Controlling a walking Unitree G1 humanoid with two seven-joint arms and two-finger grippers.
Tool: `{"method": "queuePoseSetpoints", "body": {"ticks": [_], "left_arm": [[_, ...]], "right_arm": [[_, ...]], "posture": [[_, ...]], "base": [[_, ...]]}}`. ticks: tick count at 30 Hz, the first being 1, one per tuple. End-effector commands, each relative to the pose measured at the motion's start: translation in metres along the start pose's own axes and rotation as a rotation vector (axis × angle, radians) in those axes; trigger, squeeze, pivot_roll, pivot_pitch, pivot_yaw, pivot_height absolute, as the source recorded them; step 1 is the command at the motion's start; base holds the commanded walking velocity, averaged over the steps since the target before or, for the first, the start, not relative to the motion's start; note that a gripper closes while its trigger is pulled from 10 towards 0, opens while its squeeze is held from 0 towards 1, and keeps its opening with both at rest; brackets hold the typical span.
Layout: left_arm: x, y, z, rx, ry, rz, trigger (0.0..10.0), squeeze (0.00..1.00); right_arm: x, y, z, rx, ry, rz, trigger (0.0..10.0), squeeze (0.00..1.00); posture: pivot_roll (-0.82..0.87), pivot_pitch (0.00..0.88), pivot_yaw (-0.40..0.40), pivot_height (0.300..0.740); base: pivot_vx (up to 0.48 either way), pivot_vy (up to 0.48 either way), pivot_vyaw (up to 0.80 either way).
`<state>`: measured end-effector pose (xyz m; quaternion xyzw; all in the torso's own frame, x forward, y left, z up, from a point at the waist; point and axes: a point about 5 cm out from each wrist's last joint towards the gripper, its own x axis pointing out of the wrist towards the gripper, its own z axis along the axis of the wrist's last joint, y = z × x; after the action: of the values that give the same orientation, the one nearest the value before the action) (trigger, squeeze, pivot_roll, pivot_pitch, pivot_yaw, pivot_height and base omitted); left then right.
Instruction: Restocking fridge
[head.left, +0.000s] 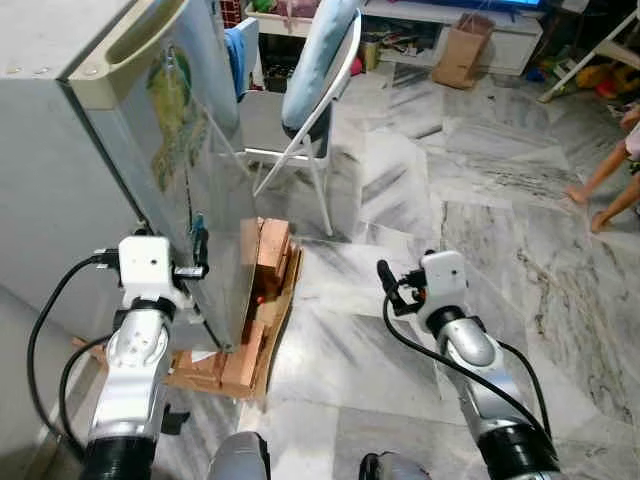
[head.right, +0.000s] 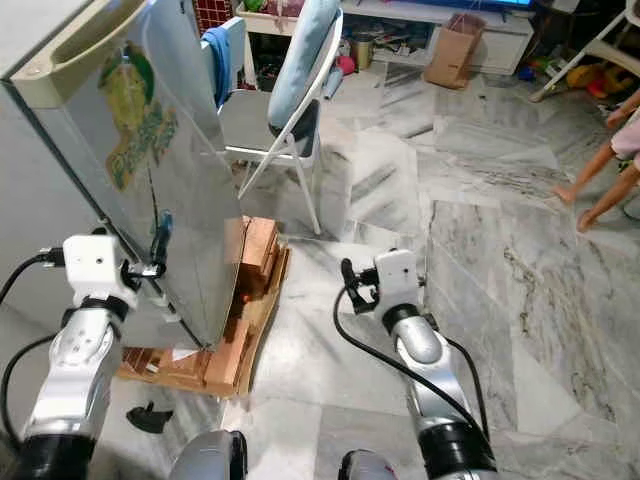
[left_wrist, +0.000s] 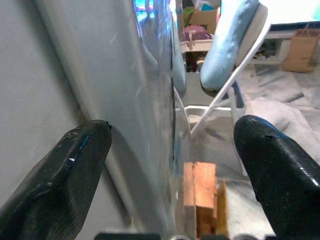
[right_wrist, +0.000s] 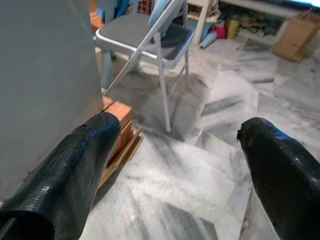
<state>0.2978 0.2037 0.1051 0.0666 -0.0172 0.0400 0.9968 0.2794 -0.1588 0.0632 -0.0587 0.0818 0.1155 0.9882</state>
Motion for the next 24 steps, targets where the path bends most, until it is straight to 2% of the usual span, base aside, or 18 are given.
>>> {"method": "queuePoseSetpoints", "body": {"ticks": [1,3,4,9,12,14,18,24], "left_arm": [[0.003,0.006,-0.002,0.018,0.002,0.033,10.0,0.0],[0.008,0.01,-0.003,0.017,0.003,0.06,10.0,0.0],[0.014,0.015,-0.002,-0.012,0.008,0.086,10.0,0.0],[0.025,0.023,0.0,0.004,-0.004,0.12,10.0,0.0],[0.029,0.029,0.002,0.011,-0.013,0.151,10.0,0.0],[0.031,0.034,0.004,0.018,-0.017,0.18,10.0,0.0],[0.032,0.031,0.002,0.005,-0.018,0.151,10.0,0.0],[0.036,0.016,0.004,-0.044,-0.038,0.057,10.0,0.0]], "right_arm": [[-0.002,-0.002,0.005,-0.005,-0.013,0.001,10.0,0.0],[-0.004,-0.004,0.008,-0.007,-0.024,-0.015,10.0,0.0],[-0.005,-0.005,0.01,-0.021,-0.034,-0.014,10.0,0.0],[-0.01,-0.006,0.011,-0.029,-0.032,-0.011,10.0,0.0],[-0.011,-0.002,0.014,-0.002,-0.049,0.029,10.0,0.0],[-0.013,0.007,0.019,0.03,-0.071,0.107,10.0,0.0],[-0.014,0.009,0.02,0.017,-0.073,0.129,10.0,0.0],[-0.013,0.009,0.019,0.016,-0.061,0.133,10.0,0.0]], "posture": [[0.12,0.106,-0.015,0.74],[0.11,0.106,-0.009,0.74],[0.1,0.104,-0.003,0.74],[0.1,0.103,-0.006,0.74],[0.1,0.106,-0.009,0.74],[0.1,0.105,-0.01,0.74],[0.1,0.104,-0.011,0.74],[0.1,0.095,-0.014,0.74]], "base": [[0.0,0.0,0.0],[0.0,0.0,0.0],[0.0,0.0,0.0],[0.0,0.0,0.0],[0.0,0.0,0.0],[0.0,0.0,0.0],[0.0,0.0,0.0],[0.0,0.0,0.0]]}}
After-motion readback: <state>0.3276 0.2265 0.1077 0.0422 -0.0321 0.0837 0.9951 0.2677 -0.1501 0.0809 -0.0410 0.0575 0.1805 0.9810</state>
